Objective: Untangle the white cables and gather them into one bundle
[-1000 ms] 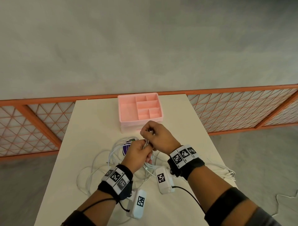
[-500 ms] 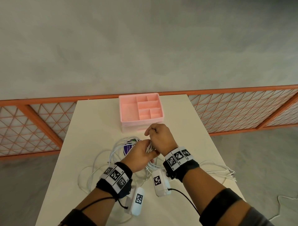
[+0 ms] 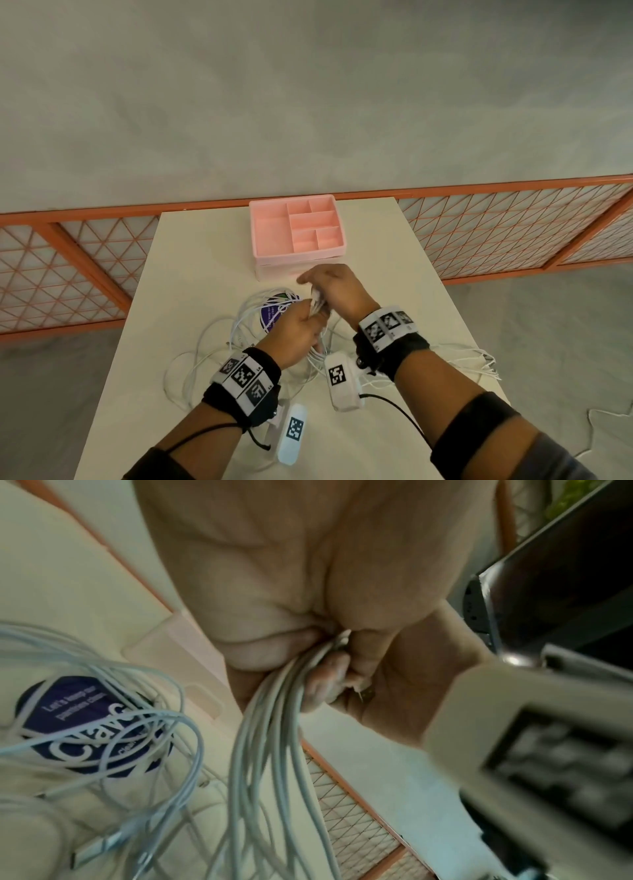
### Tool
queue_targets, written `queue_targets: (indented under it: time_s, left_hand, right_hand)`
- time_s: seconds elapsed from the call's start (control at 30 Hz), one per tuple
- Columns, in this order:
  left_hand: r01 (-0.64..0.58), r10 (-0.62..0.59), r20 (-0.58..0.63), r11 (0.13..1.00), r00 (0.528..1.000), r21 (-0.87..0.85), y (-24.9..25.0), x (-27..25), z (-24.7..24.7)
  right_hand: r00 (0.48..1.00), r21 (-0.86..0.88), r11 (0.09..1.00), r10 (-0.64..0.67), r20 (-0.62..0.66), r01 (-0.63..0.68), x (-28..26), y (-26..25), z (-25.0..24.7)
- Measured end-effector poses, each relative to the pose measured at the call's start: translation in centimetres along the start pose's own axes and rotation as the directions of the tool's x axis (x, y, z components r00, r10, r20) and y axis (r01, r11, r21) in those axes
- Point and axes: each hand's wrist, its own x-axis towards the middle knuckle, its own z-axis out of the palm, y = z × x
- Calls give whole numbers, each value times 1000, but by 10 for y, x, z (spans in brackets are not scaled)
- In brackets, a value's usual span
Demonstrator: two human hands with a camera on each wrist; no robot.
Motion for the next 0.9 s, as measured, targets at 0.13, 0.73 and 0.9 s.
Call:
queue_targets:
  time_s: [0.13,0.73,0.9]
  left_hand:
    - [-3,-61,-178,941,982,-339,8,0,-6]
    - [24,-300,-193,593,934,-805,-25,-8,-5]
    - [139,-335,-147,695,931,-705,-35,-9,-11]
  right_hand:
    - [992,264,963,25,121,-57,-6,19,3]
    - [923,-314,949,95,373,29,-38,91,25]
    - [900,-404,914,140,413,43,-49,91,33]
